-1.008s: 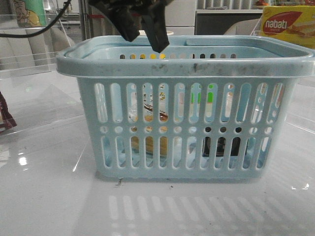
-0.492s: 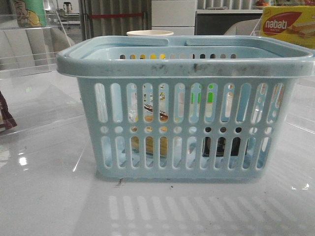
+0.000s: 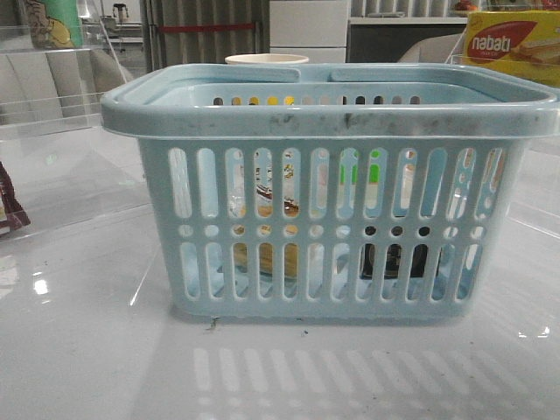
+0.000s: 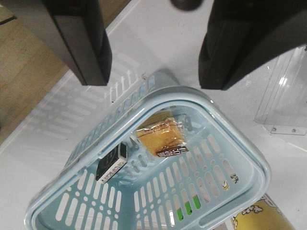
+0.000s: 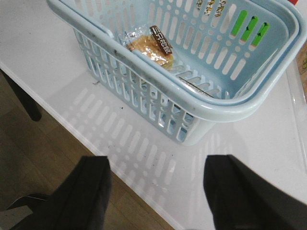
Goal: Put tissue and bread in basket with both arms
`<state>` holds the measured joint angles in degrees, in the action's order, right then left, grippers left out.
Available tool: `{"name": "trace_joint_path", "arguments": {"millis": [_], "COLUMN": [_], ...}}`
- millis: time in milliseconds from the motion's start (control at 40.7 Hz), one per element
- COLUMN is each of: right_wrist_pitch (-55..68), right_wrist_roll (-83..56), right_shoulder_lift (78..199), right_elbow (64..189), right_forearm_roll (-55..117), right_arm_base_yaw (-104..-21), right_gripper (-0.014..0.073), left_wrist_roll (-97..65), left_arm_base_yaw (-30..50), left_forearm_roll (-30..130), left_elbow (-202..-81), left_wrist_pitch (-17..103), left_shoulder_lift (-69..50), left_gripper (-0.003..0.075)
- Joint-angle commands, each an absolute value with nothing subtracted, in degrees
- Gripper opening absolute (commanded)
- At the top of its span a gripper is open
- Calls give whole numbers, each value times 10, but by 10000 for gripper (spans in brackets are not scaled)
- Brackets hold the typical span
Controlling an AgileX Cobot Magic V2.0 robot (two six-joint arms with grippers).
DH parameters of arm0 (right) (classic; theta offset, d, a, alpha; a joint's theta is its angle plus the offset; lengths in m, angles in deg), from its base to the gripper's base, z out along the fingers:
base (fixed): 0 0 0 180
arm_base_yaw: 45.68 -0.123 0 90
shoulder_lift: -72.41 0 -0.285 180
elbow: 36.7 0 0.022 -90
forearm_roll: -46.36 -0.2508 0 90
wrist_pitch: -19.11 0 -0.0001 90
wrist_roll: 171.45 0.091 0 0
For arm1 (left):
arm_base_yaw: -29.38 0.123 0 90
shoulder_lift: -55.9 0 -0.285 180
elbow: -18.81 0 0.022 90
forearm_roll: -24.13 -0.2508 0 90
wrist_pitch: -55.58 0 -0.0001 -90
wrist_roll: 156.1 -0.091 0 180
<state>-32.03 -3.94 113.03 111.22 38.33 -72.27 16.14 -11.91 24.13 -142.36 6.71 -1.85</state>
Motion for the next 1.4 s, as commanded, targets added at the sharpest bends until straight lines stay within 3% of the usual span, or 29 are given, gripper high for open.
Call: {"name": "trace_joint_path", "arguments": {"millis": [0, 246, 762, 910, 1131, 1328, 1377], "right_wrist_pitch": [-285, -285, -290, -300, -314, -315, -315], "right_wrist_roll": [-46, -46, -46, -46, -46, -46, -46], "right_shoulder_lift": [1131, 1131, 1131, 1131, 1131, 1131, 1131], "right_elbow": [1127, 1127, 1127, 1127, 1127, 1127, 1127], "right_forearm_roll": [385, 385, 385, 385, 385, 385, 385], "right_arm_base_yaw": [-723, -723, -723, -723, -723, -723, -723], "right_gripper": [519, 519, 512, 369, 114, 53, 53], "left_wrist_roll": [166, 166, 166, 166, 166, 166, 166], "left_arm_base_yaw": [-123, -123, -123, -123, -123, -123, -123], "left_forearm_roll": [247, 247, 245, 245, 245, 245, 245], "left_elbow": [-1413, -1360, -1351, -1351, -1351, -1351, -1351], "left_wrist_pitch": [122, 121, 115, 117, 117, 117, 117], "left_shoulder_lift": [20, 78, 81, 81, 81, 81, 81], "left_gripper": [454, 454, 454, 424, 222, 88, 92]}}
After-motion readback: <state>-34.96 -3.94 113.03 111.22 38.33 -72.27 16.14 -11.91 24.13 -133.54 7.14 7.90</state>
